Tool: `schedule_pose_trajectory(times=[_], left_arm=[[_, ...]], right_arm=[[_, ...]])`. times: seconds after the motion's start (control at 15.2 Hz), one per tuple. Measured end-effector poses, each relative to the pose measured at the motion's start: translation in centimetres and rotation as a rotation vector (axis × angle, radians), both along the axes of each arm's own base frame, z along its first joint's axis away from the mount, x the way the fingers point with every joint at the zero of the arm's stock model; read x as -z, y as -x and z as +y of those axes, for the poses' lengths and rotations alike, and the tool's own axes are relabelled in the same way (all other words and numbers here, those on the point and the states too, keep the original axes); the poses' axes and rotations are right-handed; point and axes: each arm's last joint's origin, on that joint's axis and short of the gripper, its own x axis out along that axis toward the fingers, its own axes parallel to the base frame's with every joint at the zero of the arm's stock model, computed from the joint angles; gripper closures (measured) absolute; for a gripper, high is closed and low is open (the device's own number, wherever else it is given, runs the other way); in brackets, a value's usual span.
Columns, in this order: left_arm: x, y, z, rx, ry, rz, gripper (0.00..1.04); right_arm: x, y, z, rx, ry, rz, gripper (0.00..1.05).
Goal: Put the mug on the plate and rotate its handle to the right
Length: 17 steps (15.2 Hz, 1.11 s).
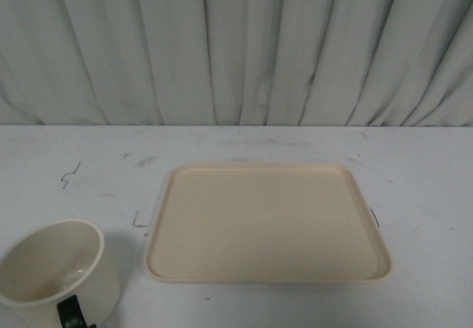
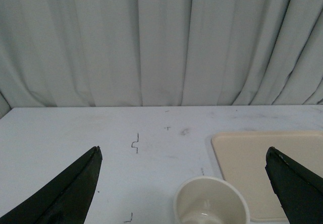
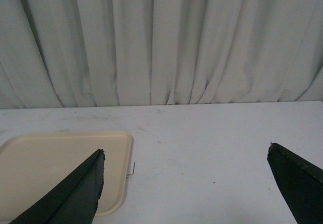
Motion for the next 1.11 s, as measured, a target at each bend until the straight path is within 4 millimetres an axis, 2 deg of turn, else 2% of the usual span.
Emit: schedule_pose_trajectory(times=[0.39,0.46,0.52,0.59,0.72,0.79,1.11], left_arm=[[0.0,0.0,0.0,-0.002,0.000,0.006,0.07],[0.0,0.0,0.1,-0.062,0.030,0.252,0.07],[-1.1,-0.5,0.7,-0.110,0.097,0.432,0.07],[-2.0,-0.9,1.3,-0.135,0.166,0.467,0.07],[-3.5,-2.8,1.8,-0.117,0.220,0.533,0.07],[-3.4,-4.1,1.9,-0.106,0.233,0.608,0.07],[-0.3,-11.2,0.7,-0.042,0.248,0.867,0.07]], right_arm=[[0.0,0.0,0.0,0.000,0.000,0.000,0.06],[0.0,0.0,0.0,0.000,0.000,0.000,0.06],[0.0,0.0,0.0,-0.001,-0.002,-0.001,0.06],[0.0,0.0,0.0,0.000,-0.002,0.000,0.06],[0.0,0.0,0.0,0.000,-0.003,0.000,0.06],[0.0,0.0,0.0,0.000,-0.003,0.000,0.06],[0.0,0.0,0.0,-0.001,-0.003,0.000,0.06]])
